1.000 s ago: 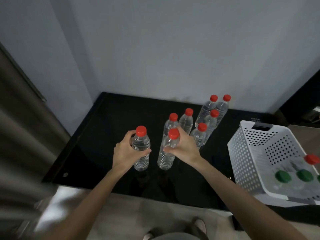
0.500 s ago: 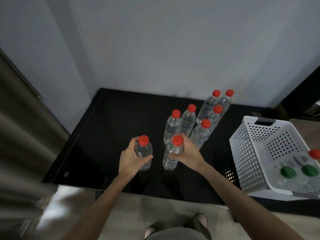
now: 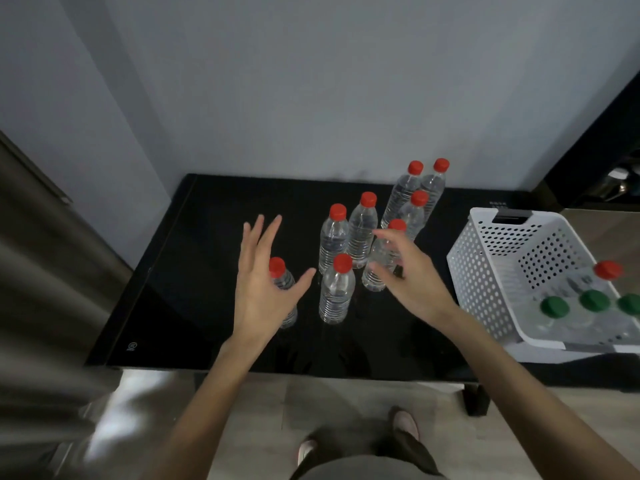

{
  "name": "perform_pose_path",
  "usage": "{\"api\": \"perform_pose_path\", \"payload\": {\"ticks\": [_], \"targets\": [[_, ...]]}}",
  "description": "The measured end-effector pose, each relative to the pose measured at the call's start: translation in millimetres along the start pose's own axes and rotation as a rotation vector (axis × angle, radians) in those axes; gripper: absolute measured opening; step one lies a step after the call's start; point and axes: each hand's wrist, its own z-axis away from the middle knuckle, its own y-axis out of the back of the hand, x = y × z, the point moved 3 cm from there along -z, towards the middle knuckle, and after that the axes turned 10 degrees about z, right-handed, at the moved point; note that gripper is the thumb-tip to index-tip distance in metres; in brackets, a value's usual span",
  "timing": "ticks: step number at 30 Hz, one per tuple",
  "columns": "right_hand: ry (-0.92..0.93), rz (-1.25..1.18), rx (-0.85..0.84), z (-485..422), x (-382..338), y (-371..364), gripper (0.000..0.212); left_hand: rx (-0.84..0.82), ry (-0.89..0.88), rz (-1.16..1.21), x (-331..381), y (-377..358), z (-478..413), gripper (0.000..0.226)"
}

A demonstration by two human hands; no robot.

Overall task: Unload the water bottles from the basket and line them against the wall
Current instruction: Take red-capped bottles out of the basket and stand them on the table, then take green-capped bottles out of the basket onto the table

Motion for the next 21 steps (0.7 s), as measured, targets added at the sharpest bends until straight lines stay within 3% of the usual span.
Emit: {"api": "perform_pose_path", "payload": {"ticks": [7, 11, 16, 21], "targets": [[0.008, 0.098, 0.174, 28.1, 14.0, 84.5, 0.037, -0.148, -0.21, 0.038, 77.8, -48.1, -0.5, 0.06], [-0.076, 0.212, 0.268, 55.9, 52.5, 133.7, 0.036, -0.231, -0.276, 0.139, 111.9, -104.1, 3.8, 0.049], [-0.183, 0.281, 0.394, 93.6, 121.8, 195.9, 0.033, -0.349, -0.279, 0.159, 147.2, -189.3, 17.0, 0.054], [-0.235, 0.225, 0.29, 119.0, 187.2, 219.9, 0.035, -0.505, -0.128, 0.066, 160.3, -276.8, 39.3, 0.073]]}}
